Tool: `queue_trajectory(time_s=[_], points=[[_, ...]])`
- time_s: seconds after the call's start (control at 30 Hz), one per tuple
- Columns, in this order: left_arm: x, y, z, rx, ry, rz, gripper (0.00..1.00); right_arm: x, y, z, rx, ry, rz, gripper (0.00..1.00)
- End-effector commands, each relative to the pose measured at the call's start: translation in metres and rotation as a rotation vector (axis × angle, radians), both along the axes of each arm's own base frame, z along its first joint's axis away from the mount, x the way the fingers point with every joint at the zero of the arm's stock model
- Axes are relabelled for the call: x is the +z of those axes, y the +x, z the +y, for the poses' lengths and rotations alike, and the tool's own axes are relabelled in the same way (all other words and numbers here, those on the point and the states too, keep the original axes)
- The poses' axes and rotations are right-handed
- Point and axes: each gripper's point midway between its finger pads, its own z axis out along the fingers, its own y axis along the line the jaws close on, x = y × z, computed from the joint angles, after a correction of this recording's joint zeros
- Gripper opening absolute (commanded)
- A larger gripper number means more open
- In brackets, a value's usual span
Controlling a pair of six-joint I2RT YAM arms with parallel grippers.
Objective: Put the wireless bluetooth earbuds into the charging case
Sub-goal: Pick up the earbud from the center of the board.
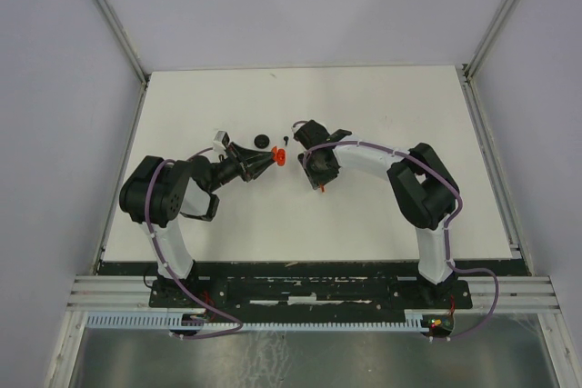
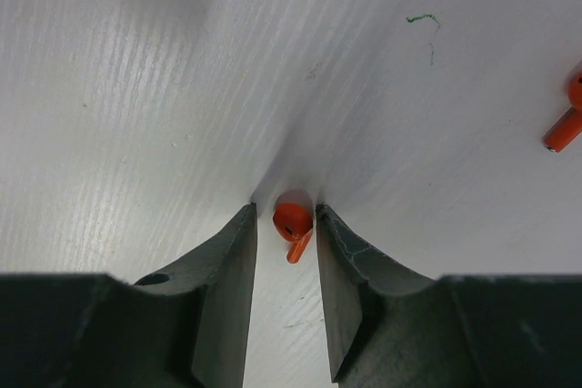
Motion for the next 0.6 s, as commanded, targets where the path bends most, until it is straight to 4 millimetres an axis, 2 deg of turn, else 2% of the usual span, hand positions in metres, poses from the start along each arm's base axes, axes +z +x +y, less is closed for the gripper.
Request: queue_trajectory(time_s=[0.0, 0.57], points=[[0.0302, -0.0055, 0.0, -0.025, -0.024, -0.183, 0.03, 0.0033, 0.0104, 0.0047, -0.015, 0.011, -0.021, 0.39], [0.0303, -0.005, -0.0002, -0.026, -0.028, -0.182, 0.03, 0.0053, 0.0128, 0.0018, -0.022, 0.001, -0.032, 0.3]])
